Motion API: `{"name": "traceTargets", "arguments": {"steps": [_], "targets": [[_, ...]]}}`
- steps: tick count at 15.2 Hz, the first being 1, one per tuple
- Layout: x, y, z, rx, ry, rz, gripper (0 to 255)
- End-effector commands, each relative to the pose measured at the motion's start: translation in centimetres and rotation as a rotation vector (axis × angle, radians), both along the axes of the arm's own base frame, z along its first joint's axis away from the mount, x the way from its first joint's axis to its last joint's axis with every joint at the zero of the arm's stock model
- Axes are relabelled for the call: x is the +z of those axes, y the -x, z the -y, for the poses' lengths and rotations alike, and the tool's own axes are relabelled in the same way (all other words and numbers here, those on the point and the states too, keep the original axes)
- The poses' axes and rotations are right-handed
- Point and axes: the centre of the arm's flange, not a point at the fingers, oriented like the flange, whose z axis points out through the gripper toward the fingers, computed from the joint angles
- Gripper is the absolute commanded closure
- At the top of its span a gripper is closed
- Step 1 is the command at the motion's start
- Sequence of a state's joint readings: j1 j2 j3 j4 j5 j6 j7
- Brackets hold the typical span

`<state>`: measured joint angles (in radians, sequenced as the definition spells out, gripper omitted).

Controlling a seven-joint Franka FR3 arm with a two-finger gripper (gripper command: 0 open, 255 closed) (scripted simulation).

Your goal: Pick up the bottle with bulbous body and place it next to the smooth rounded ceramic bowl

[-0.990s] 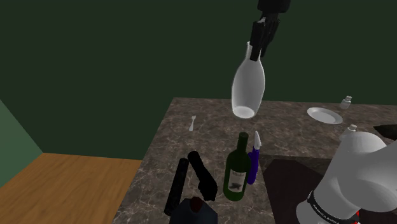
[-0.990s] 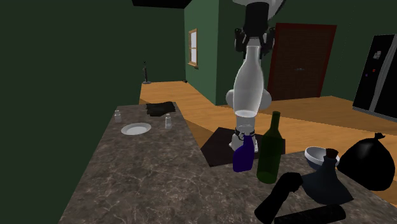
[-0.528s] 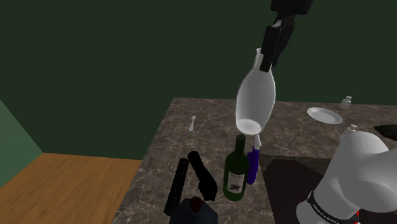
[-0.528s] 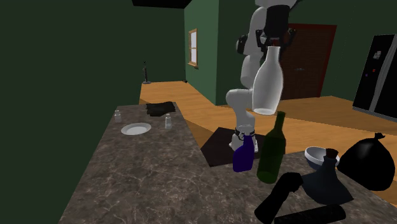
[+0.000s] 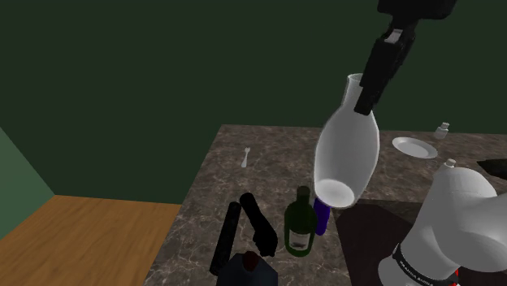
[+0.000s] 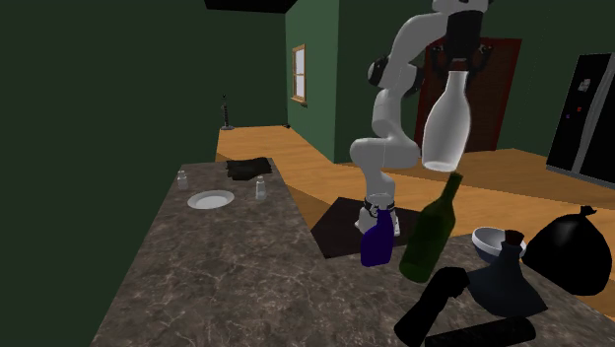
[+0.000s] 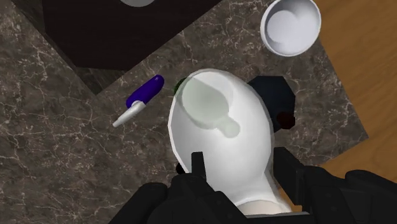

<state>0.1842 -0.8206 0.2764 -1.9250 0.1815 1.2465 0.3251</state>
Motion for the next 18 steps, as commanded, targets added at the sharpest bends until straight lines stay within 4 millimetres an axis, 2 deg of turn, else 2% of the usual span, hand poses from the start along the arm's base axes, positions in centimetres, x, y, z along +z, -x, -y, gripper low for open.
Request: {"name": "traceTargets", "arguments": {"steps": [1,4,5,18], "targets": [[0.1,1.9,-2.0,-0.001,0.0,0.0,255],[0.1,4.7,-4.9,-0.001,0.0,0.0,255],[0.1,6.2,-6.3,-0.001,0.0,0.0,255],[-6.7,6.2,-6.3,-0.001,0.0,0.0,255]]}}
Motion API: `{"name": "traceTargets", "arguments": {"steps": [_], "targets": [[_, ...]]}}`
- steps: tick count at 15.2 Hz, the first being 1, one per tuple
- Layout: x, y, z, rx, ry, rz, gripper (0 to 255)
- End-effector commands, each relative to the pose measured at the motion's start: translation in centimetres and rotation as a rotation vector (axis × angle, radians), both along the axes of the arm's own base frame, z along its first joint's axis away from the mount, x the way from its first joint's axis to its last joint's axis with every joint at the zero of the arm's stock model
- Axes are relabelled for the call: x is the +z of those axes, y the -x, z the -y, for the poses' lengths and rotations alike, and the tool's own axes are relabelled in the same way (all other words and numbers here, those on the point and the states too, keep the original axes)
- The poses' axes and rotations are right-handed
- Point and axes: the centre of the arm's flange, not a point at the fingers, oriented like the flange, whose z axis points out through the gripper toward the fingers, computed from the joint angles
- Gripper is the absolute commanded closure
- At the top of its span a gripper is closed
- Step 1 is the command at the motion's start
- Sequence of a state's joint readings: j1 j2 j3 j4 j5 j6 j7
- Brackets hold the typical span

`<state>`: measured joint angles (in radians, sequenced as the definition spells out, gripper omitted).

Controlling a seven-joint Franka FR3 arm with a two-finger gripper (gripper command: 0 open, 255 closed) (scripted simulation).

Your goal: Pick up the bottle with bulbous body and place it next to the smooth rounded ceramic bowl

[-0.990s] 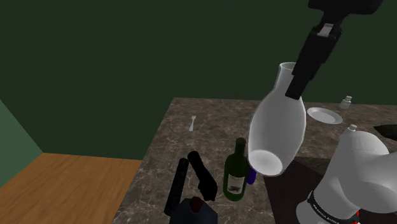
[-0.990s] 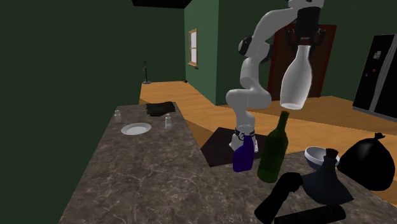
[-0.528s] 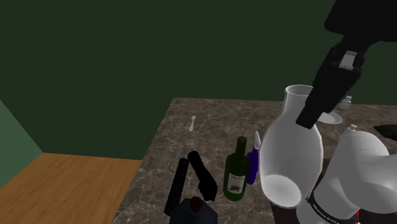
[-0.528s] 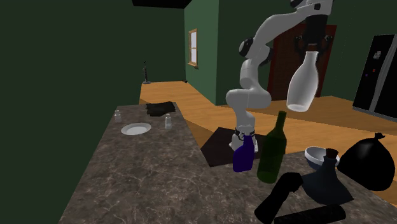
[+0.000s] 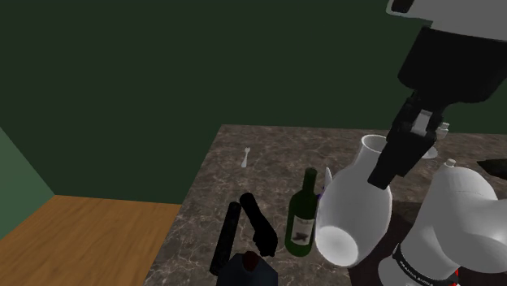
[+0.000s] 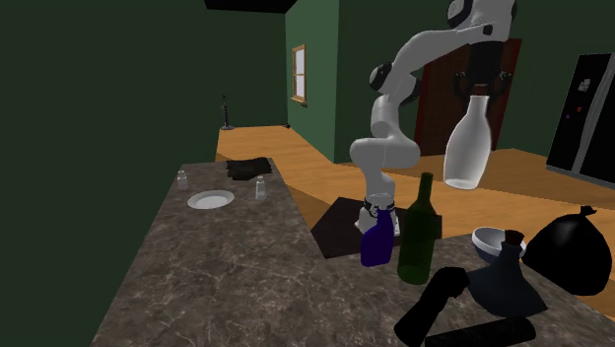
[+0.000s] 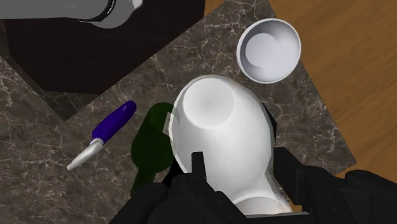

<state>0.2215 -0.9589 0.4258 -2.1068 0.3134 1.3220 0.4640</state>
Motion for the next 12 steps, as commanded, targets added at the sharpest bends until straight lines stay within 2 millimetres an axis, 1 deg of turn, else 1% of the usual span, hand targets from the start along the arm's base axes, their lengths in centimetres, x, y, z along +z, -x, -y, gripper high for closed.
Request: {"name": "traceTargets", "arguments": {"steps": [1,12], "targets": [[-1.2,0.1,0.0,0.0,-0.001,0.001,255],[-7.0,0.1,0.0,0.0,-0.001,0.001,255]]}}
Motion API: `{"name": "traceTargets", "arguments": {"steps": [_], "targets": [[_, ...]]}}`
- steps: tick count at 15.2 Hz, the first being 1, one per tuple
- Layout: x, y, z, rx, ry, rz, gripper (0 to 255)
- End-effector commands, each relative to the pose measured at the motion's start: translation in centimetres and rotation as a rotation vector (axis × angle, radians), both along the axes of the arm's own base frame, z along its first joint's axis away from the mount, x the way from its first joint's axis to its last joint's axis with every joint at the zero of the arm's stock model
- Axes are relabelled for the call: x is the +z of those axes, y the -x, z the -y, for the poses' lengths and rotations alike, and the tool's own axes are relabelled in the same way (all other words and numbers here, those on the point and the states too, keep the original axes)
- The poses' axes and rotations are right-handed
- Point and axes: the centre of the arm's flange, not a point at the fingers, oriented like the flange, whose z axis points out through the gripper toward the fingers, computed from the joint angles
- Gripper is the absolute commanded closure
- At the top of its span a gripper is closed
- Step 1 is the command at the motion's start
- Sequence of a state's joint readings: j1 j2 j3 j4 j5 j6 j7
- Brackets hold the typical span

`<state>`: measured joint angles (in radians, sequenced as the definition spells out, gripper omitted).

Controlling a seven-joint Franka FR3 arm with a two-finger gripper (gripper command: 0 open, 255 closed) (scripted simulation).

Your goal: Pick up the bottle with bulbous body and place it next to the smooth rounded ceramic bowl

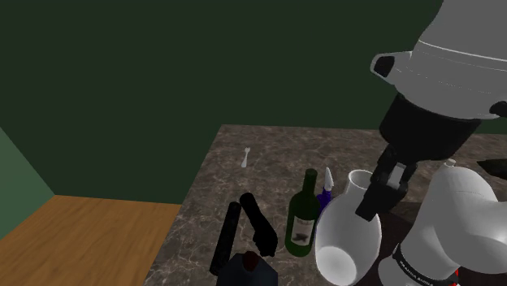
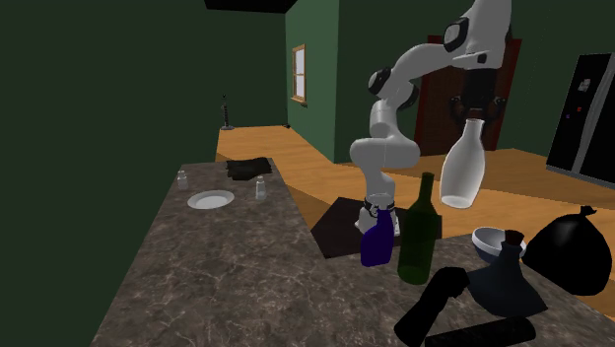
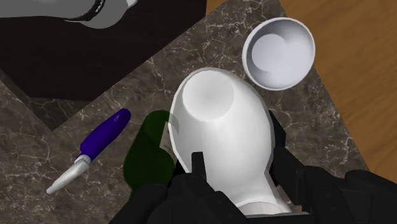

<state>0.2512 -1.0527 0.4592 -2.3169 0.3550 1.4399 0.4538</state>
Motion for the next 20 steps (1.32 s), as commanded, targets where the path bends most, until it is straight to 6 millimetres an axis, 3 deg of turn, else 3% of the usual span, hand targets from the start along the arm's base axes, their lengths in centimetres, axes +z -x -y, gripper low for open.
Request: {"name": "traceTargets", "arguments": {"steps": [1,20], "targets": [[-1.1,0.0,0.0,0.0,0.0,0.0,255],[-11.2,0.0,0.0,0.0,0.0,0.0,255]]}}
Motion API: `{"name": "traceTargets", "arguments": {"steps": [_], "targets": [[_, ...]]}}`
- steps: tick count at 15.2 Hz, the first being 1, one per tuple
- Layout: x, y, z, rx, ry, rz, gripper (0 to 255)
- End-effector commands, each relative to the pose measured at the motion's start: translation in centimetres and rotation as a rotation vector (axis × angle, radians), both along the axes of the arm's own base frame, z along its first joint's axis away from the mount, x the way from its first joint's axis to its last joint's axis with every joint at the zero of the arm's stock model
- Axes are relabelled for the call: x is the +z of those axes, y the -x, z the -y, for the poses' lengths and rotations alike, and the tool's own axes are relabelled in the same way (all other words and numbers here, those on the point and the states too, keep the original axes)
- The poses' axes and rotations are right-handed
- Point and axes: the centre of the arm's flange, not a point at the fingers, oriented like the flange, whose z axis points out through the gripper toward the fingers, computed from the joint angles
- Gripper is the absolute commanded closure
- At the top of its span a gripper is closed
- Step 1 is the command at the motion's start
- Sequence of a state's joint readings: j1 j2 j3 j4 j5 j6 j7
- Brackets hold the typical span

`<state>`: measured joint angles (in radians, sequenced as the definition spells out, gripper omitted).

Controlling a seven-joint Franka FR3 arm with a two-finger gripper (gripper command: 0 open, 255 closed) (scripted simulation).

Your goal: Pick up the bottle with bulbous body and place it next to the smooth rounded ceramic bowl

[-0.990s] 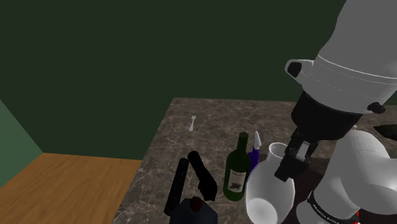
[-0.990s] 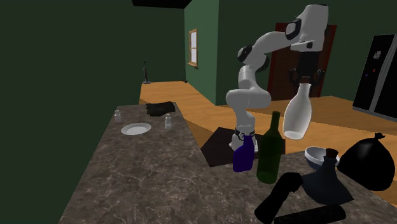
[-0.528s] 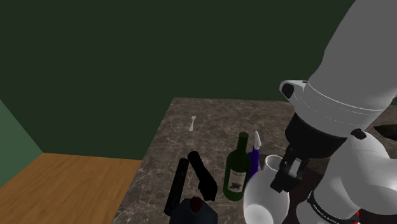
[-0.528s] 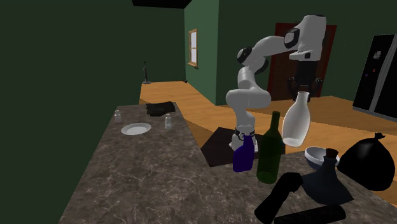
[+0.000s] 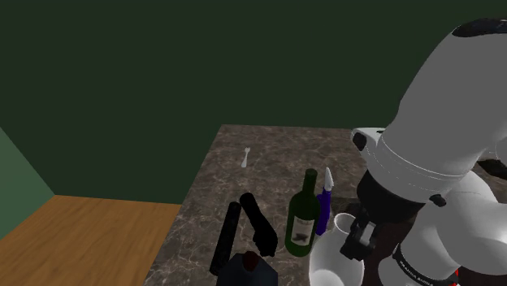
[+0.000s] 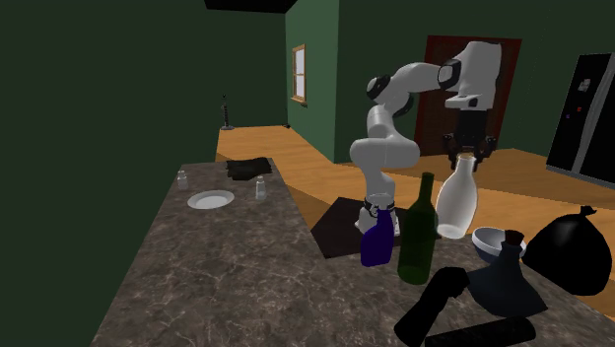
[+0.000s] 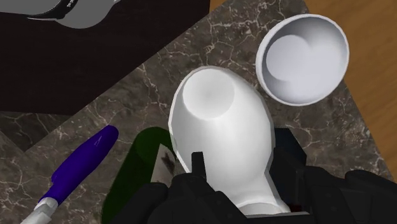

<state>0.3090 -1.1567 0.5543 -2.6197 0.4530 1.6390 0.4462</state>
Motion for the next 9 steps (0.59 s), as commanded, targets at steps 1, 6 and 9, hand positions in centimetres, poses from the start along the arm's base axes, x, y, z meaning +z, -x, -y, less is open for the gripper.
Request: {"name": "traceTargets", "arguments": {"steps": [1,6,9], "targets": [[-1.1,-0.1,0.0,0.0,-0.001,0.001,255],[-3.7,-0.1,0.0,0.0,-0.001,0.001,255],[-5.3,-0.1,0.0,0.0,-0.001,0.001,255]]}}
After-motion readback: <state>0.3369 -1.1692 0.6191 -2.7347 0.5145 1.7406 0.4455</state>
